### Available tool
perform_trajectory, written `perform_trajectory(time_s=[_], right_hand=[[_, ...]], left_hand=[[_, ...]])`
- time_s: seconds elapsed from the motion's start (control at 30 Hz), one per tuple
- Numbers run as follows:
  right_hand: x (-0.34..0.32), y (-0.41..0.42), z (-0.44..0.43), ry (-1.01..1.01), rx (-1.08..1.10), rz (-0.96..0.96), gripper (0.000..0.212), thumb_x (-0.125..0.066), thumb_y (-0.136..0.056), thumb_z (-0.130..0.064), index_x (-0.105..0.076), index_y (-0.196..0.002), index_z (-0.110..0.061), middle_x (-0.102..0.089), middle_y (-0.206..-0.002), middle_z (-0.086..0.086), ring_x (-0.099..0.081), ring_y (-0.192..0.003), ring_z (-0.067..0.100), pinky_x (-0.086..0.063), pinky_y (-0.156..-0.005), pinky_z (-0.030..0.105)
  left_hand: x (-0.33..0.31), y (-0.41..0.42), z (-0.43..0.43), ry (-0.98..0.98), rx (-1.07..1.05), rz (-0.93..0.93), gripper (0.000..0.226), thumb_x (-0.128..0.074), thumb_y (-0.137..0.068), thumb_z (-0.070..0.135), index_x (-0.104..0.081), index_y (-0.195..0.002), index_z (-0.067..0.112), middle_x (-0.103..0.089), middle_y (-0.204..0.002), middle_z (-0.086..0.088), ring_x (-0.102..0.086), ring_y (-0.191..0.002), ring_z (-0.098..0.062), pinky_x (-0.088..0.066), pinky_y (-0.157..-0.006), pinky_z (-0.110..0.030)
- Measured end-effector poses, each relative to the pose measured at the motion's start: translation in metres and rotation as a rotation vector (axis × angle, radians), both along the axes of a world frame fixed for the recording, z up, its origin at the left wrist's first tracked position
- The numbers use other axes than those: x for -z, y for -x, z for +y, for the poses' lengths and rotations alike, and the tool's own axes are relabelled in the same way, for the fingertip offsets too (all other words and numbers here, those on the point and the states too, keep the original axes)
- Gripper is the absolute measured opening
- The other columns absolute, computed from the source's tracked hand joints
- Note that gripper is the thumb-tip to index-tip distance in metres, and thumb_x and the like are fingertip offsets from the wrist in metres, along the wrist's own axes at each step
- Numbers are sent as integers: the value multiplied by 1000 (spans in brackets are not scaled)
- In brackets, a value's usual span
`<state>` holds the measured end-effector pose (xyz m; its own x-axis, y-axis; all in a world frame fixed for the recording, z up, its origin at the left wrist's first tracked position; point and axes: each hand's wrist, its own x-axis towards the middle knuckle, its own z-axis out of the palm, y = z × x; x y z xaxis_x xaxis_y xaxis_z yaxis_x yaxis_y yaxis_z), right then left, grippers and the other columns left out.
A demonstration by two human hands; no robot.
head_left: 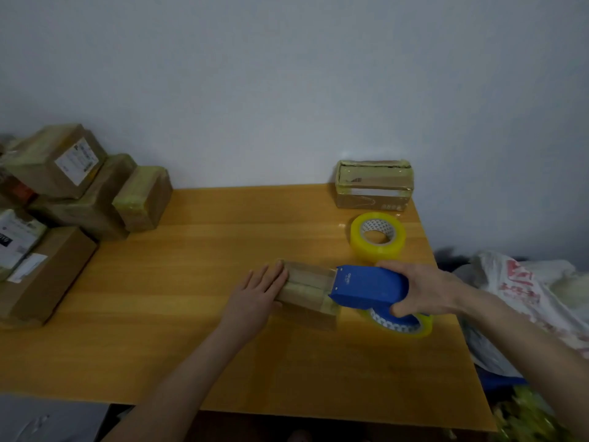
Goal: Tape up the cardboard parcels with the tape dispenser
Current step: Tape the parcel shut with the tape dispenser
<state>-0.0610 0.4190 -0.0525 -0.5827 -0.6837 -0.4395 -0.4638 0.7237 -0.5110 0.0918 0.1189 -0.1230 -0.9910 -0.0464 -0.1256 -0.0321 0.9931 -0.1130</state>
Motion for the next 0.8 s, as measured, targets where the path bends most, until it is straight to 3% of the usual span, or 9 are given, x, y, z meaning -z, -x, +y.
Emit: perform_trajectory(time_s=[0.1, 0.2, 0.4, 0.6, 0.8], right_hand=[[11, -5, 1, -25, 4, 63, 80, -73, -68, -35, -34, -137, -43, -53, -96, -19, -55, -84, 6, -48, -65, 25], [15, -3, -6, -44, -20, 161, 78, -71, -70, -40, -34, -137, -41, -52, -90, -19, -54, -79, 7, -40, -56, 21], [20, -8, -25, -12, -41, 218, 82, -71, -69, -63, -33, -138, -38, -60, -114, -10, -58, -98, 15, -46, -71, 29], [30, -17, -14, 48, 15, 154, 84, -71, -73, -45, -23, -141, -48, -57, -112, -11, -55, -96, 13, -52, -75, 33], [25, -11, 12, 50, 57, 83, 86, -72, -72, -42, -24, -143, -50, -55, -106, -19, -55, -92, 8, -46, -68, 24]], left_hand=[[-5, 0, 8, 58, -20, -12, 70, -32, -102, 40, 13, -150, 17, 18, -158, -2, 8, -147, -23, 3, -119, -40], [-8, 6, 22, 38, 38, -36, 81, -40, -98, 43, 13, -150, 11, 19, -156, -6, 18, -145, -20, 11, -116, -34], [-1, 24, 51, -3, 165, -77, 75, -32, -101, 42, 27, -140, 16, 30, -151, -1, 29, -136, -13, 15, -114, -30], [6, 24, 49, 10, 158, -100, 75, -31, -101, 41, 29, -139, 17, 34, -148, 0, 31, -135, -14, 18, -112, -30], [6, 23, 50, -3, 133, -71, 76, -34, -101, 39, 28, -139, 19, 34, -147, 4, 28, -136, -12, 17, -112, -29]])
